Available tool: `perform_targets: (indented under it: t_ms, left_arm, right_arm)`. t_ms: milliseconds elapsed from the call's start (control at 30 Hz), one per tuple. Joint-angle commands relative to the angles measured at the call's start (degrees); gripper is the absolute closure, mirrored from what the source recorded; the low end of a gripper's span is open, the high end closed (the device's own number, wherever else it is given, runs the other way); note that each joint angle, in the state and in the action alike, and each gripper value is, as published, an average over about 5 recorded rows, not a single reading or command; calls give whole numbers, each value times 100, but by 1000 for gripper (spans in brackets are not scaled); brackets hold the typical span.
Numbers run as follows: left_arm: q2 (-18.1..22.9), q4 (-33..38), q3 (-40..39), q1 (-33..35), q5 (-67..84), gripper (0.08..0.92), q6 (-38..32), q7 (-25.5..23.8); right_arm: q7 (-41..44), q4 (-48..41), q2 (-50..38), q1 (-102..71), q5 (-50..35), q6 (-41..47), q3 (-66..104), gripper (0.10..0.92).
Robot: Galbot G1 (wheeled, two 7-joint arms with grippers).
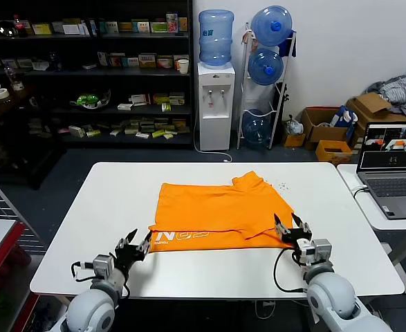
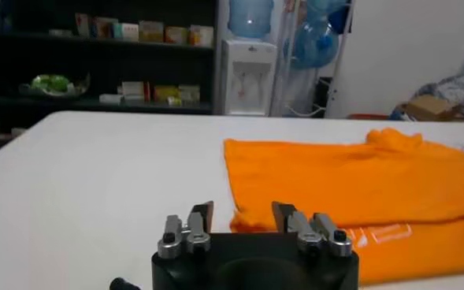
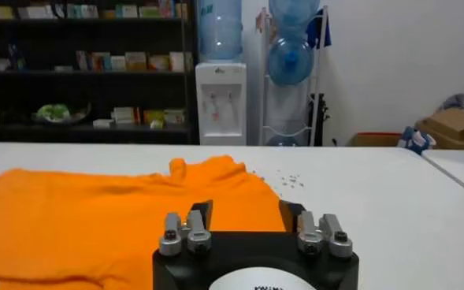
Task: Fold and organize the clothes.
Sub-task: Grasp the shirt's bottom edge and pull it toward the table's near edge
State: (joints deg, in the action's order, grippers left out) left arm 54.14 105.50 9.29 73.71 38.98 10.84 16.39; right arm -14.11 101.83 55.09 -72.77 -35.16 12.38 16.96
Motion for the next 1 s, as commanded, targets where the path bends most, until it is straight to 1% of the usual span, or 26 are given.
perform_targets:
  t_ms: [33,133,233,633,733,867,933,1000]
  left_arm:
    - [279,150,36,647,25,317,129,11]
    - [344,33,38,489,35,234,125,4]
    - [394,-57,54,355,49,187,117,-6]
    - [515,-244,-34,-90,126,177,207,116]
    - [525,-269,-66,-107,121,177,221,158]
    - [550,-304,-85,-105,109,185,210,168]
    - [563,-314,-95,-109,99,218,196,159]
    - [581,-318,-107,-120,86,276,182,151]
  right_arm:
    - [235,127,-131,-743,-2,240,375,235]
    - [244,23,-117,-619,-116,322,347,207]
    - [256,-70,-110,-510,-221,363,323,203]
    - [278,-238,-131,-278,-439,451,247,206]
    - [286,-245,-136,-278,-449,461,230,245]
    - [305,-246,-141,-314,-446,450,234,359]
    - [310,-242,-147,-330,-447,442,245,411]
    - [310,-232,-152,-344,-446,434,256,472]
